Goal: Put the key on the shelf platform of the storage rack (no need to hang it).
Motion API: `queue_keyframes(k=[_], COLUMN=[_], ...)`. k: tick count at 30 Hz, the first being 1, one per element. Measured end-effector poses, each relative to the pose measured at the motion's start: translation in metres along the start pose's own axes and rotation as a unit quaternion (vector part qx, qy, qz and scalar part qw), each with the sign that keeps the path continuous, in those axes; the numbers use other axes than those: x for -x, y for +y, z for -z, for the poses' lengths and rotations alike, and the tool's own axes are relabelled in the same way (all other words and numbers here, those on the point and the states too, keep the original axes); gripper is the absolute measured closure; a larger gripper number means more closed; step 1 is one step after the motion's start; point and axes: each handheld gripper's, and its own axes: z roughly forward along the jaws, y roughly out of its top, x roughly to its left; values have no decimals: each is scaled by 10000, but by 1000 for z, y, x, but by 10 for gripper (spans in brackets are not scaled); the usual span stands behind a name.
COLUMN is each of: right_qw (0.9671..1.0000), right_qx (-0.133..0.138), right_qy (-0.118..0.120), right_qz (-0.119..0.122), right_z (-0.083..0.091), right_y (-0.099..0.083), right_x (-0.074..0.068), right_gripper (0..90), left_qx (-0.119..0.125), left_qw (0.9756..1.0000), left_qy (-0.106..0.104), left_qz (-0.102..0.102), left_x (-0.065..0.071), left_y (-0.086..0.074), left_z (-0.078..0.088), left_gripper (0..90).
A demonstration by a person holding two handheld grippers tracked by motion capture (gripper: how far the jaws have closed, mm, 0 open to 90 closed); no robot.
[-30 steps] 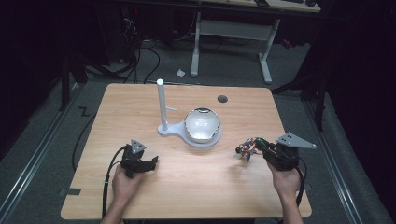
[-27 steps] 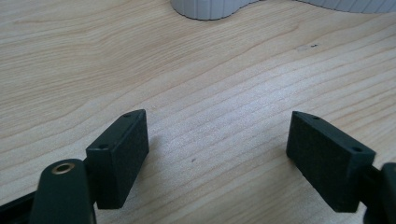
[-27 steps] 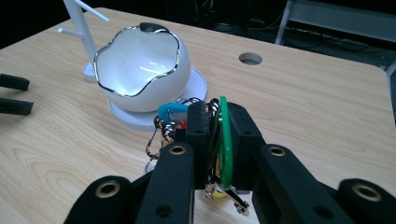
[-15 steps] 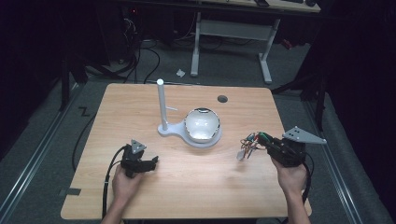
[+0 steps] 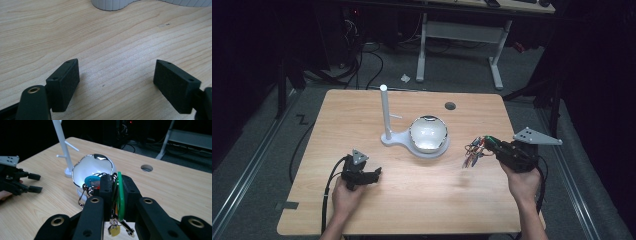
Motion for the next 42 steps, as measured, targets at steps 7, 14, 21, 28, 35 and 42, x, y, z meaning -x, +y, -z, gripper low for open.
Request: queue_keyframes(k=[7,14,21,28,35,42], right_qw=[9998,9993,9987,9975,9967,9959], right_qx=[32,103,51,101,160,115], right_qy=[182,304,436,584,638,687], right_qz=[74,190,268,380,480,572], right_z=[-4,-7,-14,-24,-34,-49], right_y=[16,31,45,64,80,92], right_x=[-4,-11,-17,-25,-32,-39], right_gripper=[812,813,813,813,813,814], left_qx=[-6,-9,-13,-20,-29,-39], left_qw=[10000,10000,10000,10000,10000,10000], left_qy=[-2,-5,-11,-15,-18,-18], left_qz=[0,-10,-24,-29,-23,-8], left_x=[0,0,0,-1,0,0], left_y=[0,0,0,0,0,0], left_z=[0,0,1,1,1,1], left_gripper=[212,212,212,212,211,211])
